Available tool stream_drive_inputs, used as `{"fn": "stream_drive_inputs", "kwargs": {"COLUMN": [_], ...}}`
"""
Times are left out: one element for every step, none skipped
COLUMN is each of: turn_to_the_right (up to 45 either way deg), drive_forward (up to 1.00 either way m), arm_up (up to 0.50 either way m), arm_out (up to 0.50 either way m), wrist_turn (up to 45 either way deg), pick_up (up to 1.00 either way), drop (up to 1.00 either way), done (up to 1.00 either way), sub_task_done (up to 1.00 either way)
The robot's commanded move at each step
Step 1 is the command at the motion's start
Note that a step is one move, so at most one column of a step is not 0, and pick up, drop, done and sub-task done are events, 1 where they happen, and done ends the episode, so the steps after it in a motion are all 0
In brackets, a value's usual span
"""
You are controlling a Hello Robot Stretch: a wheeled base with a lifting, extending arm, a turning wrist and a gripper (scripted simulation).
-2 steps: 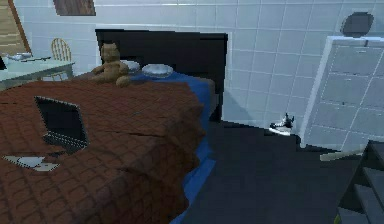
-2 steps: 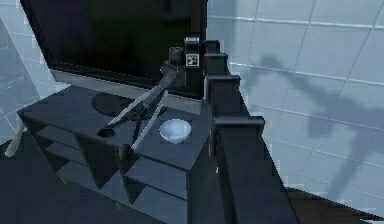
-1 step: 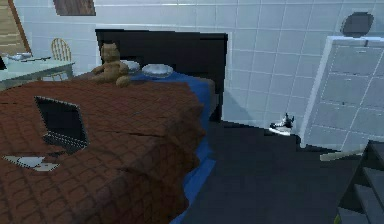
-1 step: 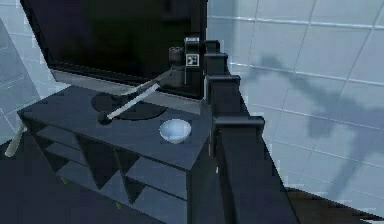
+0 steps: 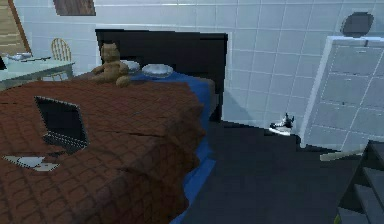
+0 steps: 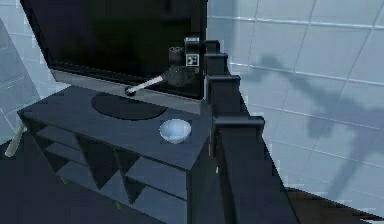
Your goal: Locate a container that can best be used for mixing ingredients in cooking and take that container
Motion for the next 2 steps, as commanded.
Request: {"fn": "stream_drive_inputs", "kwargs": {"turn_to_the_right": [0.0,0.0], "drive_forward": [0.00,0.00], "arm_up": [0.00,-0.28], "arm_out": [0.00,0.00], "wrist_turn": [30.0,0.0], "pick_up": [0.00,0.00], "drop": [0.00,0.00], "done": [0.00,0.00], "sub_task_done": [0.00,0.00]}}
